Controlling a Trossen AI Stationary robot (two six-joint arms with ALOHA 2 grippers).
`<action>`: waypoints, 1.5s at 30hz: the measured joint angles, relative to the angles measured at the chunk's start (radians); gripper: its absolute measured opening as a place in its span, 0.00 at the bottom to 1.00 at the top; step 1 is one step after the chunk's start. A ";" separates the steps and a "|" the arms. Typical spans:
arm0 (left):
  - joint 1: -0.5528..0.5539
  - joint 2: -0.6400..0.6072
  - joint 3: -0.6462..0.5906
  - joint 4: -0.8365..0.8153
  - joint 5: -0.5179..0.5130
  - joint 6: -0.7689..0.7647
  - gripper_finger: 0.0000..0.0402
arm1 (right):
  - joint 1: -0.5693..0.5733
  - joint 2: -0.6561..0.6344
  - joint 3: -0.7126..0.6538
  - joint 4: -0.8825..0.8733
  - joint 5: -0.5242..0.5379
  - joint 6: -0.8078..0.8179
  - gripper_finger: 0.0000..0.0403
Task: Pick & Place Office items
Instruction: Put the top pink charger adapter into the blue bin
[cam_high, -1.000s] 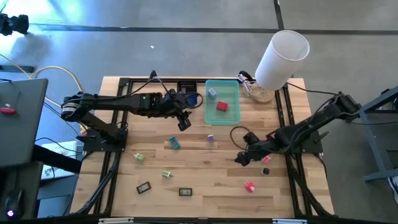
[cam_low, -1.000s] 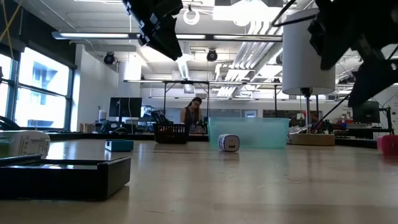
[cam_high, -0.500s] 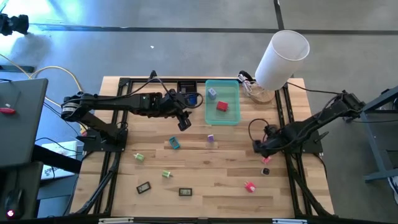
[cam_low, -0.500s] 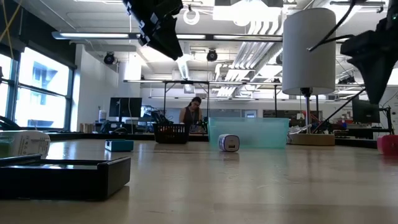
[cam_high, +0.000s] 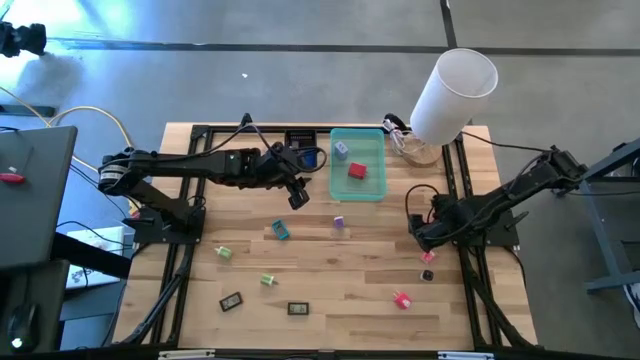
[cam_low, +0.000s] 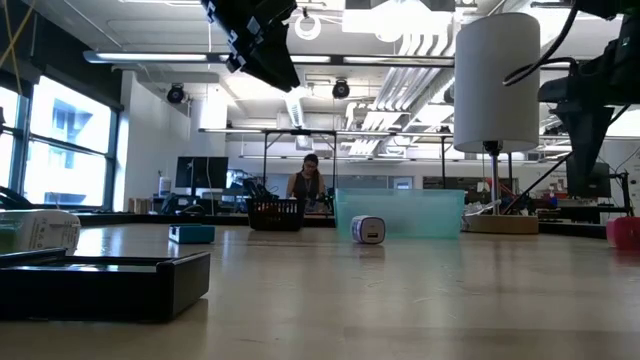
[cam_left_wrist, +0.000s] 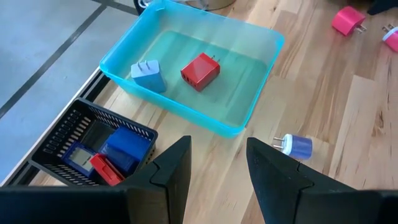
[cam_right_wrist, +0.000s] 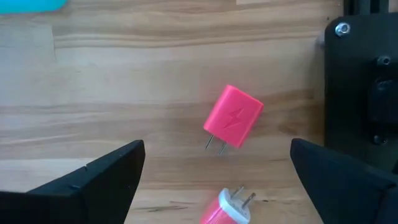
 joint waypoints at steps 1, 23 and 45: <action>0.000 0.000 0.000 0.000 0.000 0.000 0.37 | 0.000 0.005 0.000 0.001 0.000 0.000 0.97; 0.000 0.000 -0.005 -0.020 0.000 0.024 0.37 | -0.190 0.050 -0.012 0.058 -0.046 -0.112 0.97; 0.000 0.000 -0.006 -0.039 0.000 0.045 0.37 | -0.318 0.086 -0.207 0.294 -0.199 -0.139 0.97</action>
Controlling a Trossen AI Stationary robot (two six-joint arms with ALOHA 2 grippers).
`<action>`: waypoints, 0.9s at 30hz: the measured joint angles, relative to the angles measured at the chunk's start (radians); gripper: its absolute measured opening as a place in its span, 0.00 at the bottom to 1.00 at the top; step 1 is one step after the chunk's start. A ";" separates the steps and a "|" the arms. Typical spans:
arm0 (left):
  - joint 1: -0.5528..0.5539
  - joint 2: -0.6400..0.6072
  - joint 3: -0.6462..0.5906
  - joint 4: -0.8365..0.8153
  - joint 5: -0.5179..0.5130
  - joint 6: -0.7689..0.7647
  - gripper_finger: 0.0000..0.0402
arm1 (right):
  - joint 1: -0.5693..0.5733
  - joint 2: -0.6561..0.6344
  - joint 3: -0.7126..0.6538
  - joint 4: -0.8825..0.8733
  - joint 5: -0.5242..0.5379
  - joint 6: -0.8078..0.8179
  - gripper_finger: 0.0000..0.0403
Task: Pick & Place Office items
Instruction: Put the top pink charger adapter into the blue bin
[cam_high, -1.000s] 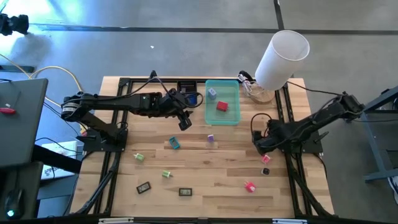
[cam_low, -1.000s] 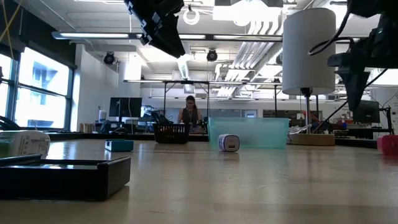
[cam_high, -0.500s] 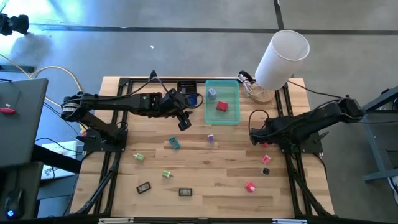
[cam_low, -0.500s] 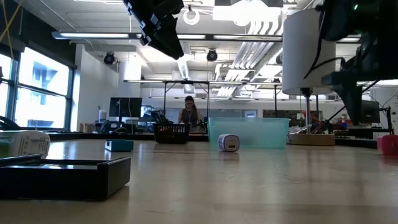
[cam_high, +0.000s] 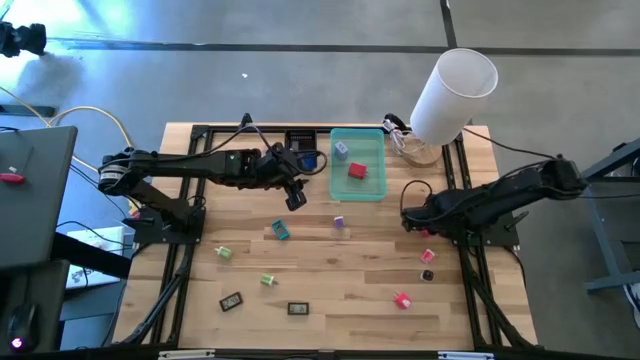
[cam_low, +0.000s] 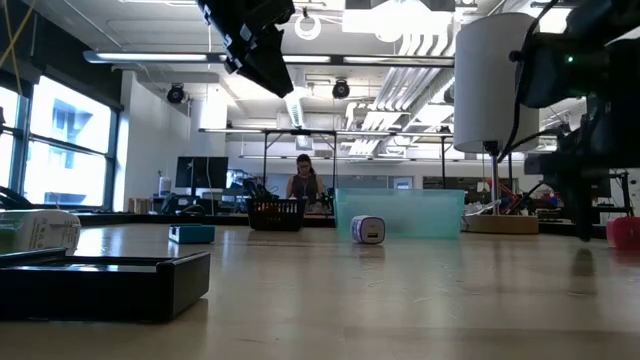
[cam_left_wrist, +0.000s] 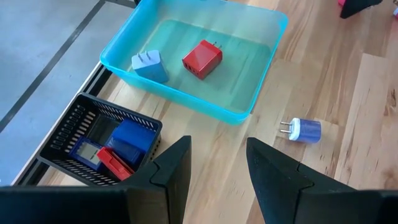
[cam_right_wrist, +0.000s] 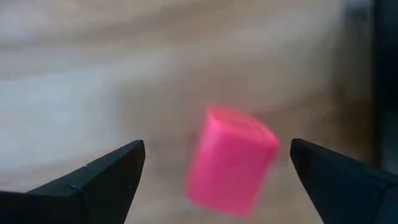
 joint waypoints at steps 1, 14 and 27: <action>0.000 0.000 0.000 0.000 0.000 0.000 0.37 | -0.007 -0.002 -0.007 0.020 0.026 -0.023 0.97; 0.000 0.000 0.000 -0.001 0.000 -0.006 0.37 | -0.078 -0.001 -0.037 0.104 0.015 -0.130 0.85; 0.000 0.000 0.000 0.003 0.000 -0.008 0.37 | -0.078 -0.001 -0.036 0.112 -0.023 -0.221 0.36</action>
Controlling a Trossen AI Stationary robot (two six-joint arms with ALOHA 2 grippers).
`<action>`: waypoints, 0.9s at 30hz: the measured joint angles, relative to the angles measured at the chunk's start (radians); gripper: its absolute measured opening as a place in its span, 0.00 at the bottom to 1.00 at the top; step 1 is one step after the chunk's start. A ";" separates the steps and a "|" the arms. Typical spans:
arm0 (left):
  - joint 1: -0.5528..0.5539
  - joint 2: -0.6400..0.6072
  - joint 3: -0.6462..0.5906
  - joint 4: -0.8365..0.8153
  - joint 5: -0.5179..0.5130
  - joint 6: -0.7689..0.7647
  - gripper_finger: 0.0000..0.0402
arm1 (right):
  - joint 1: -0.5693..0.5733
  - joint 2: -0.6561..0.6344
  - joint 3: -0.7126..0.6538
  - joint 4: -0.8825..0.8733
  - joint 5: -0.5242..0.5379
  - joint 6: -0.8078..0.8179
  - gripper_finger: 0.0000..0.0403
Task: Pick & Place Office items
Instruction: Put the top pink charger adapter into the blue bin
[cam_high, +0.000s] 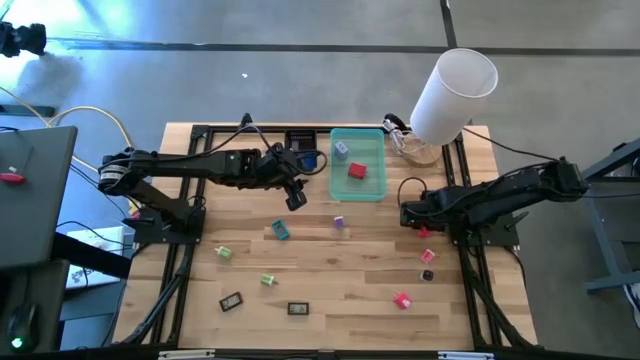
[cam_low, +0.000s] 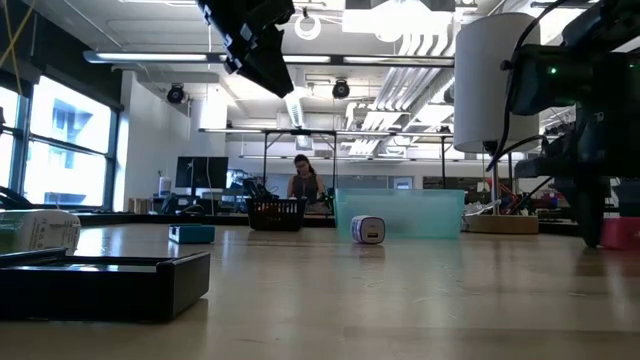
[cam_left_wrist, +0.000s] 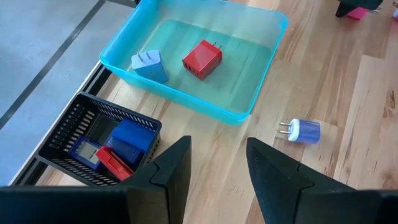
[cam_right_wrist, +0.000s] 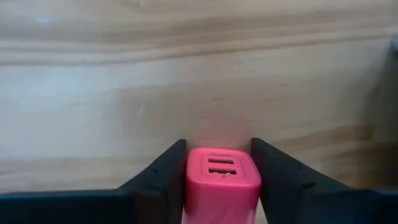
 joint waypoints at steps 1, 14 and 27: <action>0.000 0.000 0.000 0.002 0.000 0.000 0.37 | 0.001 0.000 0.000 0.000 0.000 -0.023 0.34; 0.000 0.000 0.000 -0.102 0.133 -0.050 0.37 | 0.121 0.002 0.097 0.014 0.179 -0.195 0.34; -0.032 0.000 -0.062 -0.012 0.148 -0.134 0.37 | -0.055 0.001 0.380 0.270 0.492 -0.826 0.34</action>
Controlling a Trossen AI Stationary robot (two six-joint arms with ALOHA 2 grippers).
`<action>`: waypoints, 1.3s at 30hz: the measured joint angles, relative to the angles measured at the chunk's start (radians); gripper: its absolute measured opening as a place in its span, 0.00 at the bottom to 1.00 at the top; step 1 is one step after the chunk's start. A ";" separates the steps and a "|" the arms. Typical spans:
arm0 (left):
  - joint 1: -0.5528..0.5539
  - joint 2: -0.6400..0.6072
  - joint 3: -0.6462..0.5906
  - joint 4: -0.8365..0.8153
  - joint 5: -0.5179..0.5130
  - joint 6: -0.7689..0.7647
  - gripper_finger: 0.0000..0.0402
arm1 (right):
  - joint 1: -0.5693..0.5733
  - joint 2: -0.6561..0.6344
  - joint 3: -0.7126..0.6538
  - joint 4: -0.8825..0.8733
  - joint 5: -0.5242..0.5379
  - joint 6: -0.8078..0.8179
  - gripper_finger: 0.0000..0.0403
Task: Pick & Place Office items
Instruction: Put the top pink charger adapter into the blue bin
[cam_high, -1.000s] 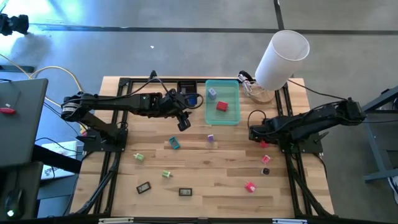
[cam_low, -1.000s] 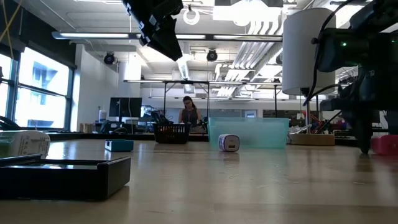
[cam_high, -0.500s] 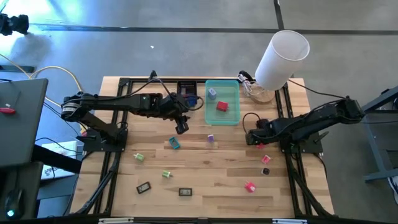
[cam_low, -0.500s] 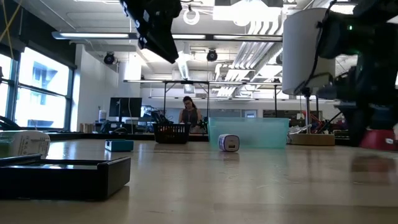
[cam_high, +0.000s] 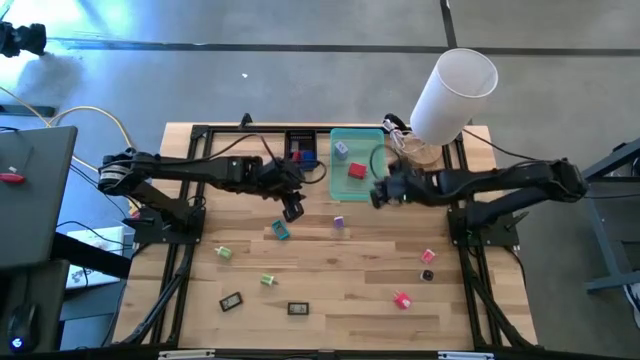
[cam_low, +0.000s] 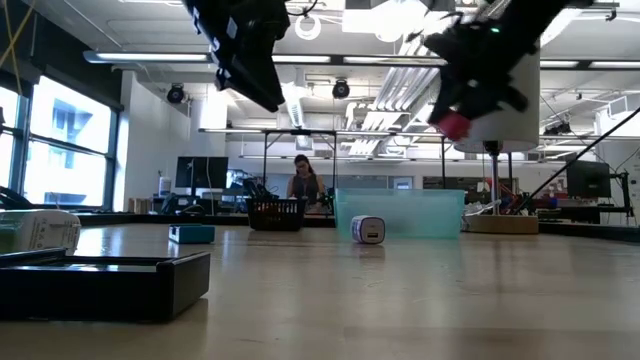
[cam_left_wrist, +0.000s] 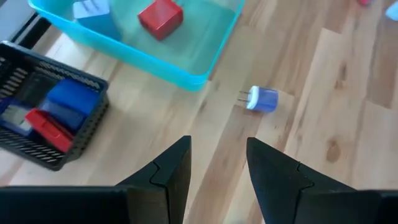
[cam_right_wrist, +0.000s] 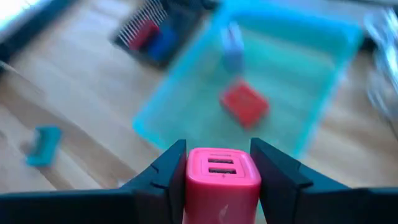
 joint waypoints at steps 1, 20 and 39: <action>-0.003 0.000 -0.002 0.003 0.008 -0.002 0.37 | -0.034 0.000 0.004 0.050 -0.021 -0.056 0.34; -0.116 0.000 -0.024 0.000 0.013 -0.039 0.37 | -0.469 0.398 0.005 0.467 -0.235 -0.336 0.34; -0.139 0.000 -0.029 0.001 -0.004 -0.024 0.37 | -0.488 0.439 0.005 0.480 -0.157 -0.360 0.47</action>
